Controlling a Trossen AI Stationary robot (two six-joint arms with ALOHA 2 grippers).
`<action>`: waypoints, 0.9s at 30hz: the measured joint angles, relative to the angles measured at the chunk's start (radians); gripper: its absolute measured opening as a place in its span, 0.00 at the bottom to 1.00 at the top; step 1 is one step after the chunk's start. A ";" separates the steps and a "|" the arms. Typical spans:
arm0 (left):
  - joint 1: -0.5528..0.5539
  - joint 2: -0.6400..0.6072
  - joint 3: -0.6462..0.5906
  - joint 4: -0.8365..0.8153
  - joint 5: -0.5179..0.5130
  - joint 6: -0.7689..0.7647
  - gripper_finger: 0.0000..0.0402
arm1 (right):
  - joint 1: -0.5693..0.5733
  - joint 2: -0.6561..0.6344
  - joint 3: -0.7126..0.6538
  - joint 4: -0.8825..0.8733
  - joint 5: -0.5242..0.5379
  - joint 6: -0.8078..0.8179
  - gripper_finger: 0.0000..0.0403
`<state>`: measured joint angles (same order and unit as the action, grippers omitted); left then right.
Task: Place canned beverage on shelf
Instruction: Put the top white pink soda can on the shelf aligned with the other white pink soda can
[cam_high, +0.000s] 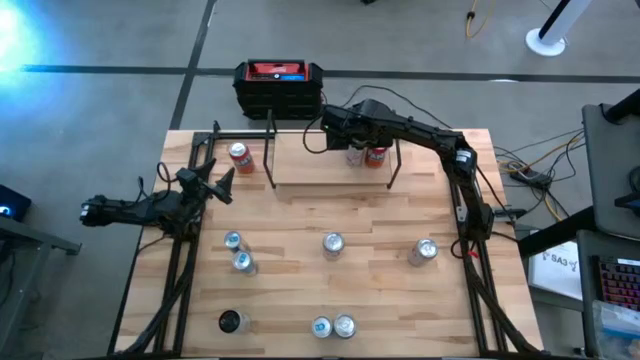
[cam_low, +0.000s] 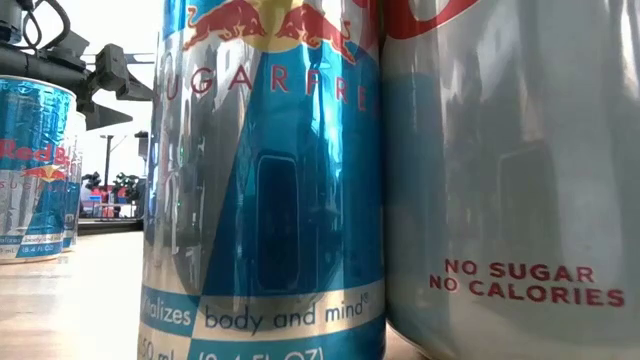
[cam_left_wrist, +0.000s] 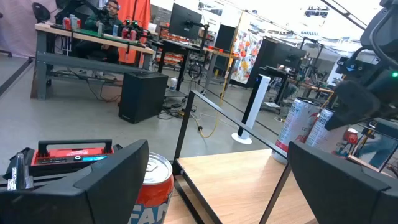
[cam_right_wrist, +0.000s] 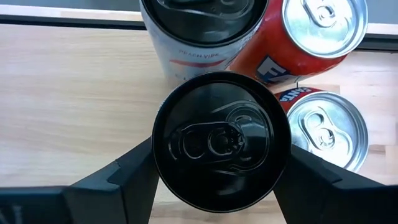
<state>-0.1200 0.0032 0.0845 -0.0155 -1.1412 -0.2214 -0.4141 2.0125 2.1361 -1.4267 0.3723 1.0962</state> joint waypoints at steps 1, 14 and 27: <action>0.000 0.000 0.000 0.000 0.000 0.000 0.92 | 0.000 0.000 0.000 0.003 0.004 0.000 0.61; 0.000 0.000 0.000 0.000 0.000 0.000 0.92 | 0.001 0.000 0.000 0.005 0.012 -0.010 0.62; 0.000 0.000 0.000 0.000 0.000 0.000 0.92 | 0.001 0.000 0.000 0.024 -0.008 -0.004 0.63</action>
<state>-0.1200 0.0029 0.0845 -0.0158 -1.1412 -0.2214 -0.4129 2.0125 2.1365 -1.4022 0.3646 1.0920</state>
